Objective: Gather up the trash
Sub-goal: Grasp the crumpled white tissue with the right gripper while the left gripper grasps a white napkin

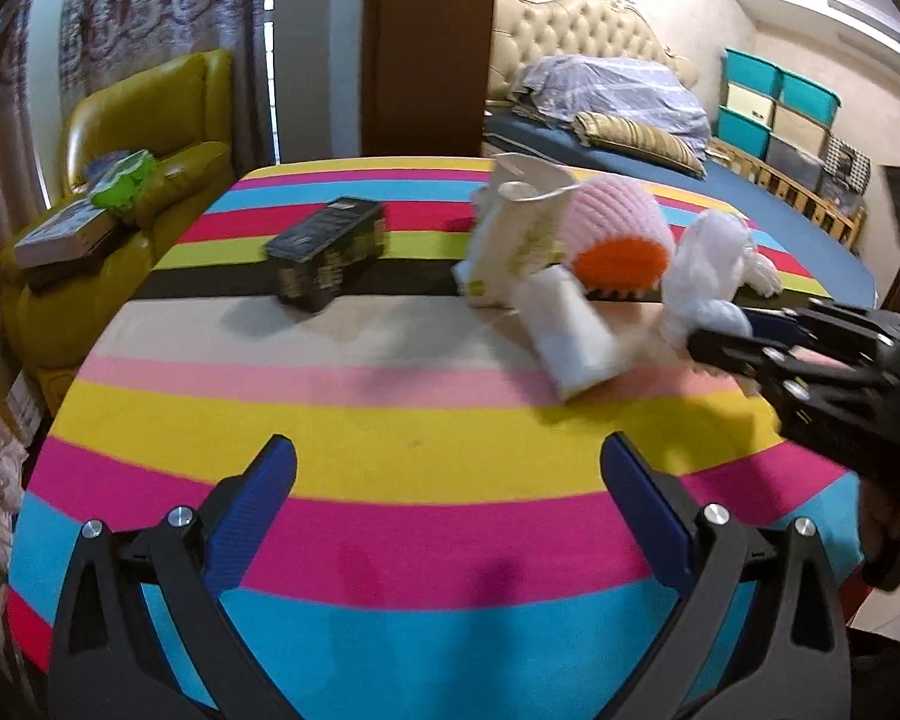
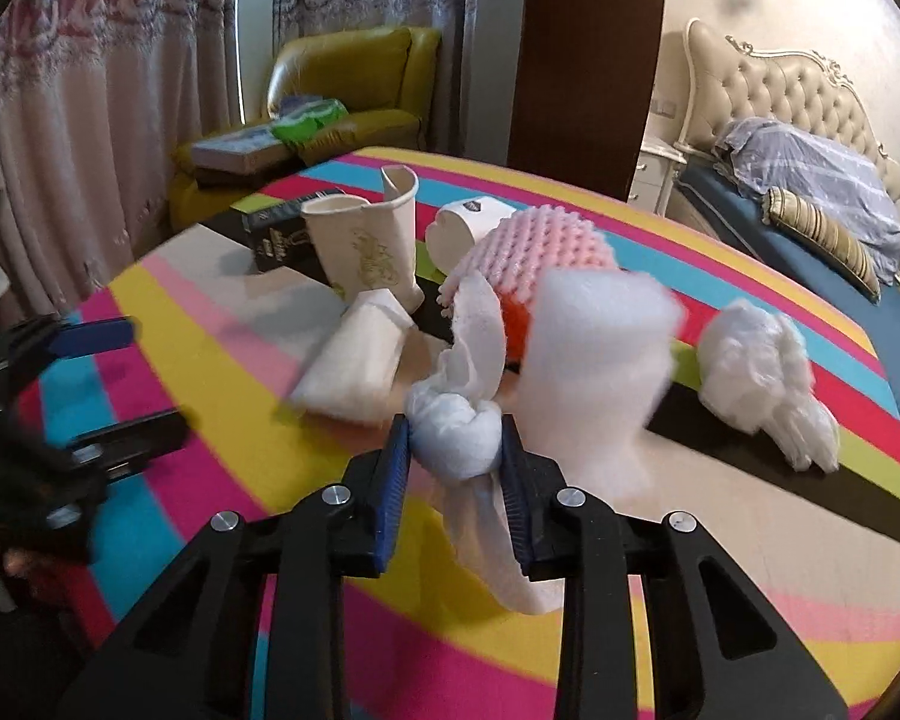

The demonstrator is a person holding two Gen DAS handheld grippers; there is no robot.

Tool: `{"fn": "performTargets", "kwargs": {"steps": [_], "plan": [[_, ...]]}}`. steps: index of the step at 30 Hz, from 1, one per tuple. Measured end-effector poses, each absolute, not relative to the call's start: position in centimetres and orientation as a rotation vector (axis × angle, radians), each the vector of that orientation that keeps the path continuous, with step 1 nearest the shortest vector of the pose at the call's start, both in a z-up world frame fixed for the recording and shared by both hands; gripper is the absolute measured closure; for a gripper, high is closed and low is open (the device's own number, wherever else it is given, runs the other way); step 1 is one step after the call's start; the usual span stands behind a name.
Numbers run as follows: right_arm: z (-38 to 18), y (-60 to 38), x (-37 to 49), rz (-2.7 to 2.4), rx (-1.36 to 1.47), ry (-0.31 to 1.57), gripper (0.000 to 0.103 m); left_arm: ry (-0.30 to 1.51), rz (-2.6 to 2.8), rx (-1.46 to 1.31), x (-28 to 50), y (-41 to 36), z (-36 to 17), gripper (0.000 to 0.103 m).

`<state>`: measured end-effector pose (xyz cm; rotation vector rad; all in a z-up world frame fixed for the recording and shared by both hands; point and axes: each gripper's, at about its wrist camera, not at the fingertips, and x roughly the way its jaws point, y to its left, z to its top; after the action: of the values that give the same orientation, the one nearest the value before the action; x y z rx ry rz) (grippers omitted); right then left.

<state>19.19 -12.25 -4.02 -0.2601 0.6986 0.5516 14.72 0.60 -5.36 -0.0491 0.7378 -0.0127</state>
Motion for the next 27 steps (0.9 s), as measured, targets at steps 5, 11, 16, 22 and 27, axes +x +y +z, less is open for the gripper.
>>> {"fn": "performTargets", "kwargs": {"steps": [5,11,16,22,27], "plan": [[-3.1,-15.8,16.9,0.530,-0.217,0.659,0.074,0.768,-0.046,-0.027,17.4,-2.1,-5.4,0.005],[-3.8,-19.4,16.4,0.472,-0.169,0.660,0.074,0.819,-0.041,-0.030,20.2,-4.7,-6.1,0.006],[-4.1,-21.0,16.9,0.434,-0.123,0.655,0.074,0.828,-0.016,-0.038,21.9,-5.9,-6.4,0.006],[-4.8,-22.8,18.9,0.351,-0.056,0.701,0.074,0.860,0.021,-0.044,24.2,-6.4,-7.0,0.006],[-5.7,-23.2,19.7,0.307,-0.028,0.751,0.074,0.887,0.060,-0.049,25.5,-6.2,-7.3,0.011]]}}
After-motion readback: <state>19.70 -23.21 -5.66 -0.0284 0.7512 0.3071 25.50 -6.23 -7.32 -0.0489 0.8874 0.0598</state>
